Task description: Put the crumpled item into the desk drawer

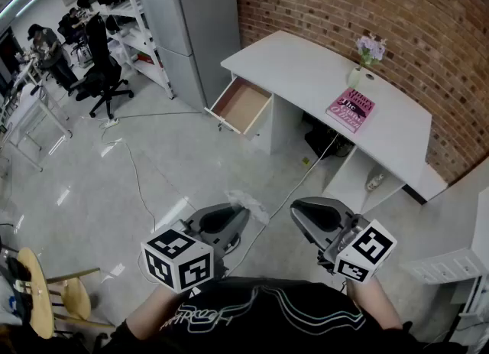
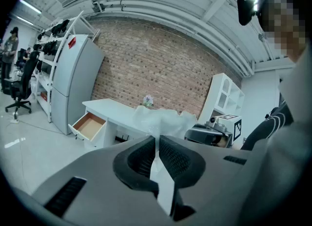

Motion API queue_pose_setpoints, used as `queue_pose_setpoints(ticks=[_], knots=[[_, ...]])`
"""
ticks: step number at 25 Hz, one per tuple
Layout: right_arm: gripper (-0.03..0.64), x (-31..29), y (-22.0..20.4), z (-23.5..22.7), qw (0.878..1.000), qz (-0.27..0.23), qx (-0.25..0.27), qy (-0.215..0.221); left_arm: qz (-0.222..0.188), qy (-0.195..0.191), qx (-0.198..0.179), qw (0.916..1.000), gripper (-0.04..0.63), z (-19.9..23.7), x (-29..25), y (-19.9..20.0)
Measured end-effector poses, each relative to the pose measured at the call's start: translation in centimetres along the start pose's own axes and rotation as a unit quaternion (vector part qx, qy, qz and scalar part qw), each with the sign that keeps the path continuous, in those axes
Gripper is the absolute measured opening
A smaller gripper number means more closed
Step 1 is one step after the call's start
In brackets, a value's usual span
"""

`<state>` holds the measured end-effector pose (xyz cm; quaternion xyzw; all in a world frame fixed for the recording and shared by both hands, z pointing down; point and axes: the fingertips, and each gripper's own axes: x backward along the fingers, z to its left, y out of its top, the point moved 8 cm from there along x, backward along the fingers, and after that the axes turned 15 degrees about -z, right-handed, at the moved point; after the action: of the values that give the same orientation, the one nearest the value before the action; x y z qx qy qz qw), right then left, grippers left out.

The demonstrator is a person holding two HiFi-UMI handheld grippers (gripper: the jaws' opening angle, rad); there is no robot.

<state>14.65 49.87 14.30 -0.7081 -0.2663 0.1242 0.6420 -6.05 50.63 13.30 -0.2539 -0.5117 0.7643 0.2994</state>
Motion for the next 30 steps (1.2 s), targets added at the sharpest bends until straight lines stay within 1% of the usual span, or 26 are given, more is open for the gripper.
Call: queue_pose_setpoints(ticks=[4,8,11,15,22,25,30], knots=[[0.052,0.6,0.9,-0.2,1.000,-0.001,0.015,-0.006,-0.001,-0.003,-0.004,1.0000,0.040,-0.9,-0.4,0.7],[0.052,1.3,1.8,-0.3,1.000,-0.009,0.023,-0.011,-0.005,-0.006,-0.015,0.9999,0.040,-1.7,-0.5,1.3],[0.053,1.4,1.9,-0.6,1.000,-0.015,0.019,-0.017,-0.010,-0.002,-0.021,0.9997,0.040,-1.8,-0.6,1.7],[0.054,1.5,1.4,-1.1,1.000,-0.014,0.013,-0.015,-0.013,0.004,-0.020,0.9997,0.040,-1.8,-0.8,1.7],[0.054,0.8,1.1,-3.6,0.999,-0.020,0.003,-0.026,-0.007,0.019,-0.017,0.9996,0.040,-0.3,-2.6,1.9],[0.054,0.6,0.4,-4.7,0.999,-0.023,-0.001,-0.038,0.001,0.019,-0.020,0.9996,0.040,0.7,-3.6,1.5],[0.054,-0.6,-0.6,-7.1,0.998,-0.020,-0.002,-0.054,0.012,0.012,-0.013,0.9998,0.040,3.1,-6.2,1.1]])
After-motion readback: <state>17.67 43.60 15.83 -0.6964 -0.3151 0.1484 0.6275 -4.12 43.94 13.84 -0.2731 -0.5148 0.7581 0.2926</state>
